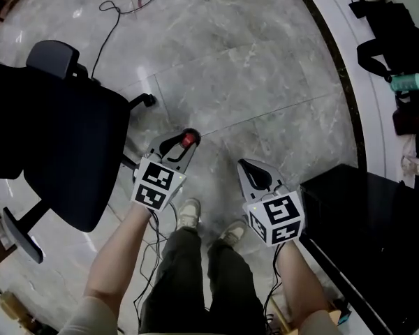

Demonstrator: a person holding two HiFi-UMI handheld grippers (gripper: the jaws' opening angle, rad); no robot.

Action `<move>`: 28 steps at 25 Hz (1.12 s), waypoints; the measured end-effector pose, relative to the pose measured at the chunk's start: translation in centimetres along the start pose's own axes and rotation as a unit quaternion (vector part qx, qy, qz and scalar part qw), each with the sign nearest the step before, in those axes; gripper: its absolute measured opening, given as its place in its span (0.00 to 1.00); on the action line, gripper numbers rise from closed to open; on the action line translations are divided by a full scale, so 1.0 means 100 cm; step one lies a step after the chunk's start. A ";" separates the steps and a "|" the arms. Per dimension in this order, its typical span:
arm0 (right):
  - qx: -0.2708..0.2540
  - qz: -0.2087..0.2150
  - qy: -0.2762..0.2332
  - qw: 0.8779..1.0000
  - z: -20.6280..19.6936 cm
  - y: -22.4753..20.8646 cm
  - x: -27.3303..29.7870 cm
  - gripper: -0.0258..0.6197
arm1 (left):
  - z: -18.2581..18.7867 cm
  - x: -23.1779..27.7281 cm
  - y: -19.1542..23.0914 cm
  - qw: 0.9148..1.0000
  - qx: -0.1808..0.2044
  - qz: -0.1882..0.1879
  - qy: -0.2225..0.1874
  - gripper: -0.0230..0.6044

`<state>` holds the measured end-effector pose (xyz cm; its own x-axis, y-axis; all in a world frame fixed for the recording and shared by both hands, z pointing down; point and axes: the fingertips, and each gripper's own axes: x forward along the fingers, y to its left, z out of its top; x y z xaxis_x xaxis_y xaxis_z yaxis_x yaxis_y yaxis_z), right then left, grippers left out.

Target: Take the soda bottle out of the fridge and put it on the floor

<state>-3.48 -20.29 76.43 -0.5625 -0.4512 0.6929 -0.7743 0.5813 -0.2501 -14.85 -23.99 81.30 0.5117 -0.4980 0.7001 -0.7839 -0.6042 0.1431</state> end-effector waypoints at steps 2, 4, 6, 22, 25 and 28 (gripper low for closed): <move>0.030 0.021 0.000 0.999 -0.017 0.001 0.023 0.04 | -0.025 0.021 0.007 1.000 0.000 0.004 0.003 0.21; 0.035 0.025 0.007 0.999 -0.038 0.000 0.044 0.04 | -0.051 0.041 0.012 1.000 -0.005 0.006 0.005 0.21; 0.032 0.025 0.015 0.999 -0.060 -0.005 0.062 0.04 | -0.075 0.060 0.015 1.000 -0.012 0.005 0.006 0.21; 0.067 0.068 0.047 0.994 -0.187 -0.010 0.186 0.04 | -0.229 0.158 0.038 0.999 -0.033 0.014 0.021 0.21; 0.067 0.070 0.057 0.994 -0.205 -0.008 0.198 0.04 | -0.253 0.167 0.034 0.999 -0.031 0.019 0.031 0.21; 0.070 0.068 0.058 0.994 -0.214 -0.011 0.211 0.04 | -0.269 0.178 0.035 0.998 -0.034 0.021 0.040 0.21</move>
<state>-8.28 -15.97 105.77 -0.6330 -0.2890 0.7182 -0.7311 0.5281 -0.4319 -17.94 -18.17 113.05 0.4504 -0.4684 0.7601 -0.8274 -0.5389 0.1581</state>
